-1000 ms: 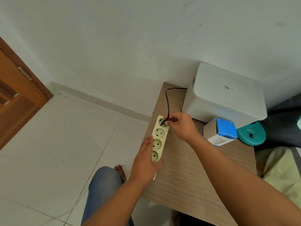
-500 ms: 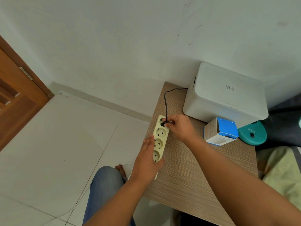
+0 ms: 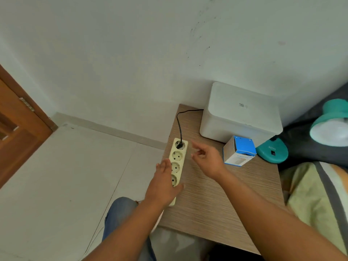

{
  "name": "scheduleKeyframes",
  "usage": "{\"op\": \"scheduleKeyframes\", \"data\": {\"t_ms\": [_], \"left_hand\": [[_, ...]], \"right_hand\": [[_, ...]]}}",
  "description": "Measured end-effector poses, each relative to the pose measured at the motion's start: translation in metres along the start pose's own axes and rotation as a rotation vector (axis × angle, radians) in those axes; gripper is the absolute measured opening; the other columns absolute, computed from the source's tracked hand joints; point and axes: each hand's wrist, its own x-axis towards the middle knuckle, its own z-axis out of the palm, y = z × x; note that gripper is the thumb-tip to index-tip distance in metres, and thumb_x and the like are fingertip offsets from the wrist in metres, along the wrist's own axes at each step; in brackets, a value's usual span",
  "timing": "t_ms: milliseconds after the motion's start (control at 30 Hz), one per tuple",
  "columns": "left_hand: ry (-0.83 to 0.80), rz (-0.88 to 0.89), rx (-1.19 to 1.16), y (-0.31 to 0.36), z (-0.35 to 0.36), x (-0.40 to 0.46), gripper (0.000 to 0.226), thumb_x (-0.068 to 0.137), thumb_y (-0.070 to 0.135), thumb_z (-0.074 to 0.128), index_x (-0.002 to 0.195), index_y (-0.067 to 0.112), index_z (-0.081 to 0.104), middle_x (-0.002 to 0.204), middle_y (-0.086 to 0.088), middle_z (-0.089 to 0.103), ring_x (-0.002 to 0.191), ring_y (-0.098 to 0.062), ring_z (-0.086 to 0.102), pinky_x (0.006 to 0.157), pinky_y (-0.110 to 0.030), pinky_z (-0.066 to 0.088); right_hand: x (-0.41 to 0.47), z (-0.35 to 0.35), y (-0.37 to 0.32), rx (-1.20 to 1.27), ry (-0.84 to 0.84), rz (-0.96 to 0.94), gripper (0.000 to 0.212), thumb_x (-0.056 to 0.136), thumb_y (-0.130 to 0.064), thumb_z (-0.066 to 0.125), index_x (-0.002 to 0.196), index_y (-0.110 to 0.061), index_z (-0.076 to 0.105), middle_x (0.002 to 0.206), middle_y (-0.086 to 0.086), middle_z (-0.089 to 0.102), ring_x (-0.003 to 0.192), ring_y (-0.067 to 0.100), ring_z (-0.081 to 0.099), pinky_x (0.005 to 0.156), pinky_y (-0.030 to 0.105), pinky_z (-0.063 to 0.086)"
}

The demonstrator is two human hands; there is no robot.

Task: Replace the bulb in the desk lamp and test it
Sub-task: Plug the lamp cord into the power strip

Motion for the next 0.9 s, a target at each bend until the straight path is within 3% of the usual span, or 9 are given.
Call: {"op": "scheduleKeyframes", "data": {"t_ms": [133, 333, 467, 567, 700, 900], "left_hand": [[0.039, 0.095, 0.152, 0.022, -0.006, -0.012, 0.098, 0.092, 0.055, 0.053, 0.157, 0.014, -0.007, 0.167, -0.002, -0.005, 0.153, -0.024, -0.012, 0.123, -0.039, 0.006], [-0.082, 0.305, 0.251, 0.076, 0.029, -0.036, 0.091, 0.093, 0.06, 0.045, 0.159, 0.018, -0.002, 0.167, 0.001, -0.002, 0.152, -0.016, -0.009, 0.123, -0.035, 0.002], [-0.218, 0.405, 0.34, 0.107, 0.066, -0.031, 0.088, 0.093, 0.062, 0.043, 0.159, 0.021, 0.001, 0.167, 0.003, 0.0, 0.152, -0.015, -0.008, 0.122, -0.032, 0.003], [-0.288, 0.466, 0.379, 0.135, 0.093, -0.022, 0.085, 0.096, 0.056, 0.044, 0.158, 0.017, 0.003, 0.167, -0.002, 0.003, 0.153, -0.019, -0.004, 0.122, -0.031, 0.004], [-0.329, 0.507, 0.4, 0.167, 0.125, -0.002, 0.081, 0.098, 0.05, 0.044, 0.159, 0.014, 0.003, 0.167, -0.004, 0.004, 0.154, -0.021, -0.002, 0.12, -0.029, 0.002], [-0.317, 0.521, 0.462, 0.197, 0.168, 0.049, 0.08, 0.099, 0.048, 0.043, 0.158, 0.013, 0.002, 0.167, -0.007, 0.0, 0.154, -0.022, -0.002, 0.123, -0.032, 0.002]], "right_hand": [[-0.05, -0.019, 0.03, 0.018, 0.068, 0.036, 0.044, 0.093, -0.021, 0.065, 0.136, -0.018, 0.058, 0.126, -0.006, 0.065, 0.098, 0.0, 0.06, 0.082, 0.01, 0.042], [-0.121, -0.056, 0.094, 0.002, 0.172, 0.168, 0.042, 0.095, -0.031, 0.062, 0.136, -0.024, 0.057, 0.132, -0.01, 0.061, 0.106, 0.003, 0.059, 0.094, 0.023, 0.044], [-0.155, -0.082, 0.134, -0.006, 0.282, 0.239, 0.043, 0.096, -0.03, 0.061, 0.138, -0.022, 0.055, 0.134, -0.01, 0.056, 0.12, 0.011, 0.055, 0.099, 0.021, 0.039], [-0.168, -0.098, 0.16, -0.069, 0.341, 0.265, 0.045, 0.097, -0.029, 0.059, 0.14, -0.017, 0.053, 0.141, 0.0, 0.055, 0.132, 0.017, 0.05, 0.109, 0.021, 0.031], [-0.166, -0.117, 0.192, -0.079, 0.367, 0.29, 0.049, 0.099, -0.034, 0.052, 0.146, -0.021, 0.046, 0.15, 0.004, 0.047, 0.139, 0.02, 0.042, 0.118, 0.04, 0.031], [-0.132, -0.14, 0.223, -0.121, 0.384, 0.29, 0.05, 0.101, -0.034, 0.048, 0.15, -0.032, 0.038, 0.159, 0.004, 0.032, 0.147, 0.02, 0.027, 0.117, 0.03, 0.02]]}}
